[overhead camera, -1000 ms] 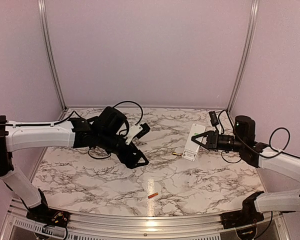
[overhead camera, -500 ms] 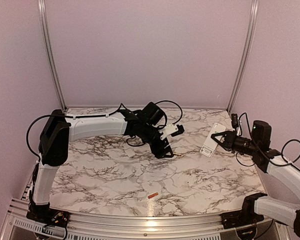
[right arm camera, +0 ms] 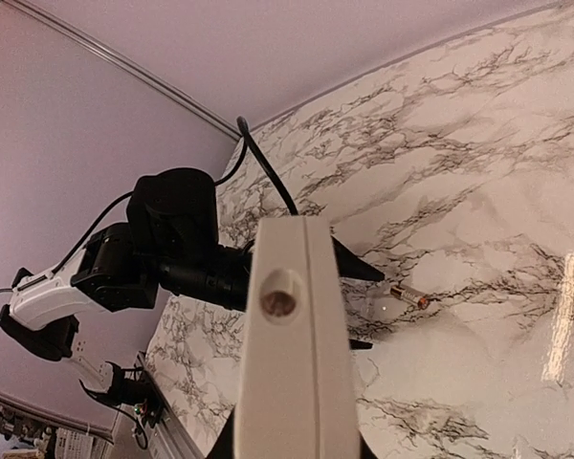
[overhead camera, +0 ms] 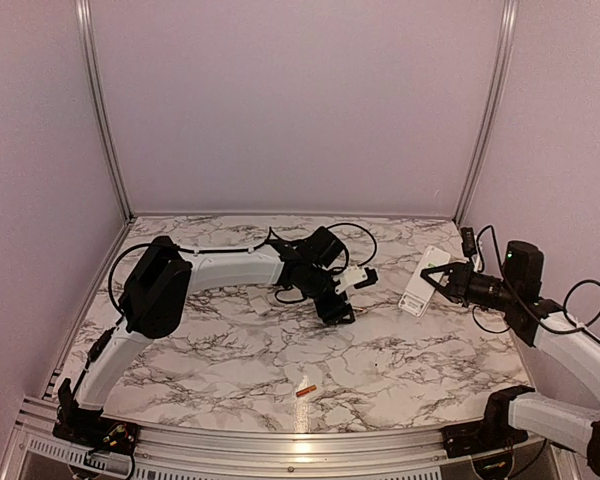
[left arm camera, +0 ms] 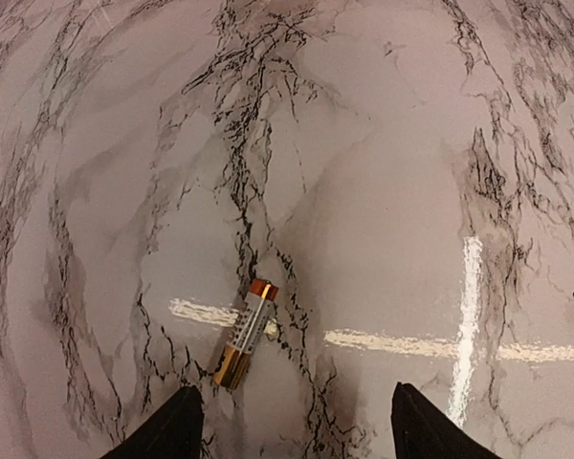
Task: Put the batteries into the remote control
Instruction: Move the battery to the center of the board.
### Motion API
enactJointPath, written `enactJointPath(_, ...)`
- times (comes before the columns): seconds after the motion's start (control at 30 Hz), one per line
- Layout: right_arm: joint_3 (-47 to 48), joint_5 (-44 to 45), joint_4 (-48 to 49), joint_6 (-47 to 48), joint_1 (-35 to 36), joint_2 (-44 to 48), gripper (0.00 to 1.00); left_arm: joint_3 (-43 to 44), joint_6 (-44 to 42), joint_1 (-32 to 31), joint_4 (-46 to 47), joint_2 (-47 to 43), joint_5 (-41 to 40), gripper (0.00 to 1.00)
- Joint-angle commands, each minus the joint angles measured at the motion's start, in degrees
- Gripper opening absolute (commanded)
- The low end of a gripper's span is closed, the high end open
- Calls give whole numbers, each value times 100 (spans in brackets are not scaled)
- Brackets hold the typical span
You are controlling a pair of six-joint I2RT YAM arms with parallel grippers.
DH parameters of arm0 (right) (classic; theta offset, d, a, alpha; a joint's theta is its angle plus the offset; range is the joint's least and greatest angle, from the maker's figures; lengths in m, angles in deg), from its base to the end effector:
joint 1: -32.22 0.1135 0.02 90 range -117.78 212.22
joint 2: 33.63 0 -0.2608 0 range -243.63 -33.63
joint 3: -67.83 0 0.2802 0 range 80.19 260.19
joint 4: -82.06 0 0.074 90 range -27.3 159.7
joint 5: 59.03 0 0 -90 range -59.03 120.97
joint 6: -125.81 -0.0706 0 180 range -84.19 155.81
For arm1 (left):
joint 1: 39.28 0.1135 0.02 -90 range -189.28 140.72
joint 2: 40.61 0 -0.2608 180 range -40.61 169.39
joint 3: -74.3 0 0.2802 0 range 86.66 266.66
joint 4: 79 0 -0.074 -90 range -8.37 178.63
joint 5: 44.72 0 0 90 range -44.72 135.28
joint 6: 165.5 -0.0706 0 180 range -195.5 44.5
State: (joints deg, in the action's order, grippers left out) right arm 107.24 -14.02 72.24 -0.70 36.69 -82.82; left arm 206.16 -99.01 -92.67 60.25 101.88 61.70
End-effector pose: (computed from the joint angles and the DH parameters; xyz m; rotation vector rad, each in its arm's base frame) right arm 0.2378 0.0687 0.2217 -0.0092 1.9995 1.2185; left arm 0.3363 -0.4861 0.1099 1.6553 1.8812 -0.5749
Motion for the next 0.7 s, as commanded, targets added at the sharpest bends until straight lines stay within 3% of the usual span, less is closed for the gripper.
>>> enactJointPath(0.0,-28,-182,198,-93,-45,10,0,259,-28,105,408,258,110,70)
enactJointPath(0.37,-22,-263,199,-48,-47,-43,0,1162,224,203,392,913,503,71)
enactJointPath(0.67,11,-289,194,-31,-48,-53,0,1196,397,207,63,1145,584,63)
